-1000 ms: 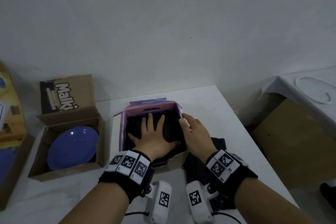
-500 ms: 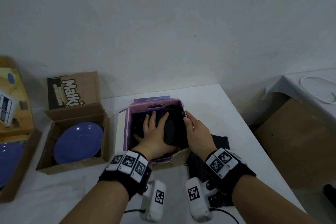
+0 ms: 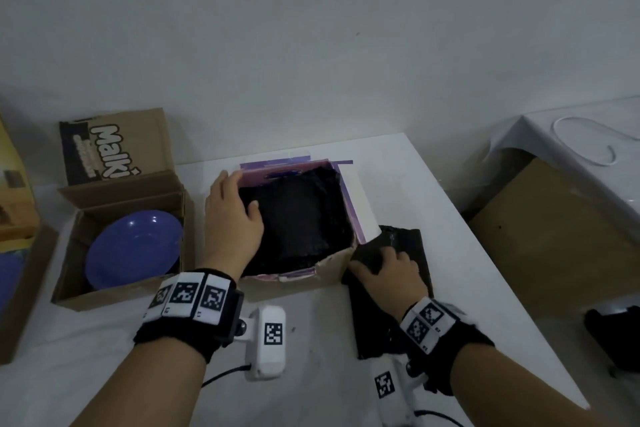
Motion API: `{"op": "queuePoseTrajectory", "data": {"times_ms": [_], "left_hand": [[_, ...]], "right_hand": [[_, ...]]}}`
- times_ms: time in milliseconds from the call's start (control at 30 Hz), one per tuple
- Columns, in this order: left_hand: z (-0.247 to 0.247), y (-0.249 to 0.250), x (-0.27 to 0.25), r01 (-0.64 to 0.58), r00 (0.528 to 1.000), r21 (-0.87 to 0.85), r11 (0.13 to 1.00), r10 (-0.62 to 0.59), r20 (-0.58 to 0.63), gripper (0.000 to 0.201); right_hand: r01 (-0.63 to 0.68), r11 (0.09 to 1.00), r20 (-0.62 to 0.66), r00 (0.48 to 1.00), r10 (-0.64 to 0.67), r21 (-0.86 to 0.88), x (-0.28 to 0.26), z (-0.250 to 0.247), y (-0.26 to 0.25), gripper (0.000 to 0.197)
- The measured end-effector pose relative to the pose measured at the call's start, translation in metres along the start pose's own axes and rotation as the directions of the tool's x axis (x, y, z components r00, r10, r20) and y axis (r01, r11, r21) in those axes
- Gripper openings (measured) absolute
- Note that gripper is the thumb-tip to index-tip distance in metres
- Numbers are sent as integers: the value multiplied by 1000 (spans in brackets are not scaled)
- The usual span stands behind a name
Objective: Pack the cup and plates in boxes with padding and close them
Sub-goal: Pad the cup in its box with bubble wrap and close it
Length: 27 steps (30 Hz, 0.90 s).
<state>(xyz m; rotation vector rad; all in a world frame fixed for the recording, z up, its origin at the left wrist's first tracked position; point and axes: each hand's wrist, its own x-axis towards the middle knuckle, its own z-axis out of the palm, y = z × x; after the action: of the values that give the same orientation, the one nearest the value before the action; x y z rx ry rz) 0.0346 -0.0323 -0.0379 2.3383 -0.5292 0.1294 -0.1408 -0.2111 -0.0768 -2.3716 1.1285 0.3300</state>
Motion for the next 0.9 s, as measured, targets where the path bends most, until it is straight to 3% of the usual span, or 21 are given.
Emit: {"op": "queuePoseTrajectory", "data": {"times_ms": [67,133,233,367,533,633,800,900], "left_hand": [[1,-1,0,-14,999,-67,998,12,-30,47],[1,-2,0,-16,999,-111,994,11,-43,46],[0,-4,0,7,999,-155,988,-14,-44,45],[-2,-3,-1,40,998,-215,976,-49,-40,44],[-3,-3,-1,69,996,-269,961,-82,-38,46],[-3,-3,-1,68,996,-266,962,-80,-34,44],[-1,-6,0,56,997,-228,972,-67,-41,41],[-1,-7,0,60,997,-235,970,-70,-34,42]], "right_hand": [[34,987,-8,999,-36,-158,-11,11,-2,85],[43,965,-41,998,-56,-260,-16,20,-4,88],[30,957,-93,994,-59,-287,-15,25,-7,58],[32,990,-135,990,-50,-134,-11,5,-12,20],[-24,967,-219,972,82,255,-1,-26,-2,21],[-23,957,-239,966,95,290,1,-32,-4,21],[-12,992,6,1000,13,-126,-7,9,-12,69],[7,946,-23,1000,-16,-324,-12,31,-10,78]]}}
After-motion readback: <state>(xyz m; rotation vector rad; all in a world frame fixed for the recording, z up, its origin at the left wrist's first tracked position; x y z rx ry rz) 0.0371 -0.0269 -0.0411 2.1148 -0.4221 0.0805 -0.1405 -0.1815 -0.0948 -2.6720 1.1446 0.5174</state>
